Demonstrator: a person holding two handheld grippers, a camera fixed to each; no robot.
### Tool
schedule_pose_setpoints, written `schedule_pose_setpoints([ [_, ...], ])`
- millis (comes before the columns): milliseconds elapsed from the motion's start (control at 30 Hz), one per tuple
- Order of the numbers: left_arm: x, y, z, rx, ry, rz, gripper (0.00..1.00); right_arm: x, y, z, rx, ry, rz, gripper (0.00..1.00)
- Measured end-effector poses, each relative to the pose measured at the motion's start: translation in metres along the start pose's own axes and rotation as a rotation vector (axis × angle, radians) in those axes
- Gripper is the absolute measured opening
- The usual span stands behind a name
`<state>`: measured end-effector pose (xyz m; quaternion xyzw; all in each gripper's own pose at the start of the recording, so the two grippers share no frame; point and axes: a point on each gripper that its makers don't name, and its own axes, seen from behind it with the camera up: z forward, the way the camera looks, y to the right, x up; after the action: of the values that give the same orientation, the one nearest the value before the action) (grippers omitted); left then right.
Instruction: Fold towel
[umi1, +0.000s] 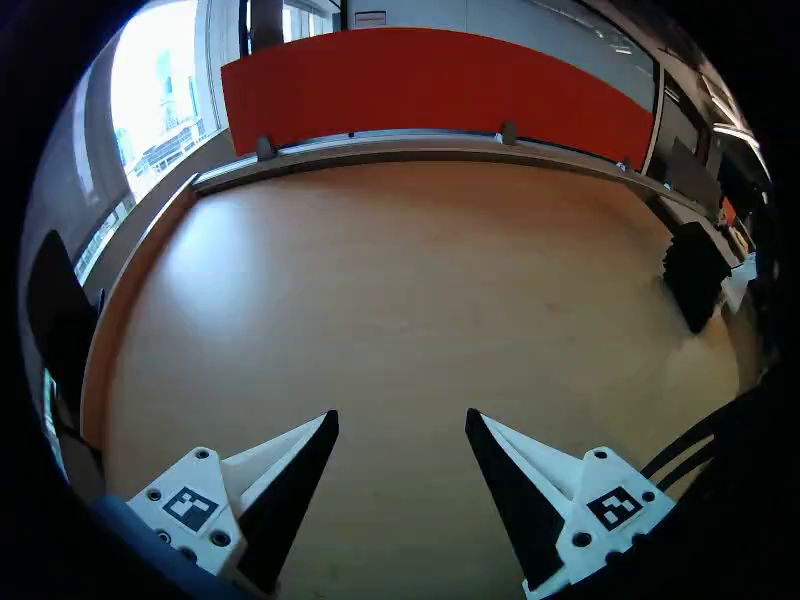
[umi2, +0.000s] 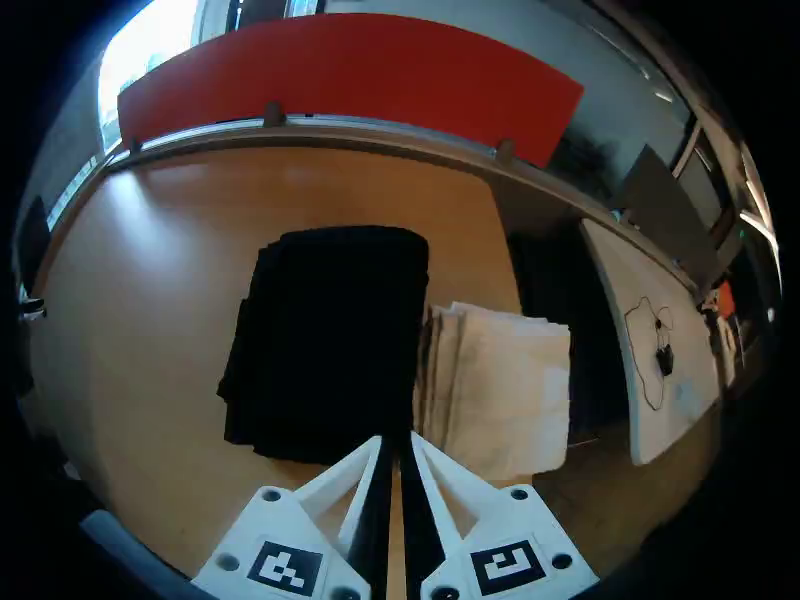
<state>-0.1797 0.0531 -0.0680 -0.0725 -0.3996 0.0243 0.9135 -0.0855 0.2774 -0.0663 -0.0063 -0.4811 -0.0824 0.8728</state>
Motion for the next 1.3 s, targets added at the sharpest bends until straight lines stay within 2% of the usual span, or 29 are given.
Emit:
schedule_pose_setpoints([
  [333,0.001,0.0,0.0,-0.001,0.001,0.0,0.94,-0.003,0.0,0.001,-0.01,-0.001,0.006,0.06],
  [467,0.002,-0.001,-0.001,-0.001,0.003,0.0,0.94,-0.006,0.004,0.0,-0.026,-0.004,0.012,0.12],
  [667,0.004,-0.001,-0.001,-0.004,0.006,-0.003,0.94,-0.012,0.008,-0.002,-0.041,-0.013,0.018,0.3],
  [800,0.005,0.001,-0.001,-0.006,0.008,-0.001,0.94,-0.012,0.008,-0.005,-0.042,-0.003,0.021,0.63],
  [867,0.005,0.001,-0.001,-0.007,0.01,0.0,0.94,-0.011,0.007,-0.006,-0.041,0.004,0.022,0.65],
  [1000,0.005,0.002,-0.001,-0.008,0.012,0.0,0.94,-0.01,0.002,-0.007,-0.029,0.013,0.026,0.88],
  [1067,0.005,0.002,-0.001,-0.009,0.013,-0.002,0.94,-0.009,0.0,-0.008,-0.024,0.016,0.028,0.92],
  [1300,0.006,0.002,-0.002,-0.011,0.017,-0.002,0.94,-0.006,-0.002,-0.01,-0.024,0.021,0.025,0.92],
])
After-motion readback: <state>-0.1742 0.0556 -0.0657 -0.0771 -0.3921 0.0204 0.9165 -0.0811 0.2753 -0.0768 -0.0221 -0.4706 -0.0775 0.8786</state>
